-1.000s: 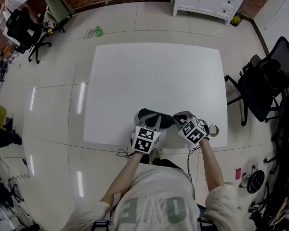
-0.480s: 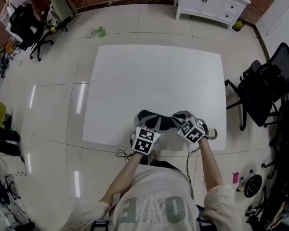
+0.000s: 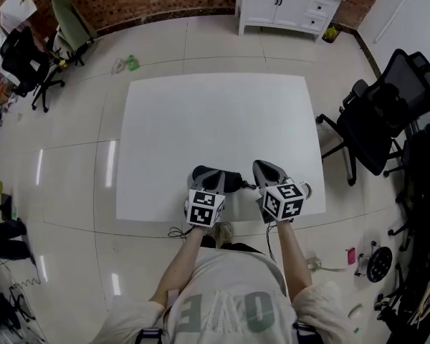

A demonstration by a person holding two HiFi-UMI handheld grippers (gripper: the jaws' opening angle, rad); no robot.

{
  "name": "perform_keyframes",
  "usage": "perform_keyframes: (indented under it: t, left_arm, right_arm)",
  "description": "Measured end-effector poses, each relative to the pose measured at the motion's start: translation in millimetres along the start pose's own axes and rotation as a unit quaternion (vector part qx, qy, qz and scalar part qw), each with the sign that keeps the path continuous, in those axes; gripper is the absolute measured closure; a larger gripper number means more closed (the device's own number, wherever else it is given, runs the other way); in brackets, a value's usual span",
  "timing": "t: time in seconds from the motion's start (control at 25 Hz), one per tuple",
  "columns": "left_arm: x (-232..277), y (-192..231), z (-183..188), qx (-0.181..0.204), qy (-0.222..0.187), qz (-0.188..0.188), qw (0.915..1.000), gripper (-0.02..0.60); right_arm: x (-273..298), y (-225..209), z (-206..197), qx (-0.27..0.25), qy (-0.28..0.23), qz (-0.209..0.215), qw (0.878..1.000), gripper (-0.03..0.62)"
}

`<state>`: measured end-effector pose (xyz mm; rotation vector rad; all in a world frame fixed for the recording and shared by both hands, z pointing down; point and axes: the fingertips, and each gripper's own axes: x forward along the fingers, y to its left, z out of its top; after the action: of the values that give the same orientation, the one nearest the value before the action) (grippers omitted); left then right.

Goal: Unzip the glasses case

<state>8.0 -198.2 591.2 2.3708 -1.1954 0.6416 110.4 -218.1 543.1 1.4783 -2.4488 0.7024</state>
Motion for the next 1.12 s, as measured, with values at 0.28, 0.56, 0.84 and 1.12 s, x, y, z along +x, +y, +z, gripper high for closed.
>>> perform_keyframes:
  t: [0.28,0.56,0.84,1.12]
  left_arm:
    - [-46.7,0.7,72.9,-0.073,-0.174,0.008,0.982,0.581]
    - [-129.7,11.9,90.5,-0.132,-0.276,0.025,0.9516,0.581]
    - [-200.4,-11.1,36.1,-0.129,-0.287,0.024,0.9489,0.581]
    - [-322.2,-62.5,-57.1,-0.12,-0.284,0.004,0.9513,0.581]
  right_arm:
    - [-38.5,21.1,19.6,0.037,-0.083,-0.068,0.993,0.594]
    - [-88.6,56.9,21.8,0.091,-0.145,-0.069,0.983,0.594]
    - [-157.1,116.8,-24.8,0.079,-0.145,-0.077,0.983,0.594]
    - [-252.2,217.2,-85.6,0.066,-0.164,-0.083,0.981,0.594]
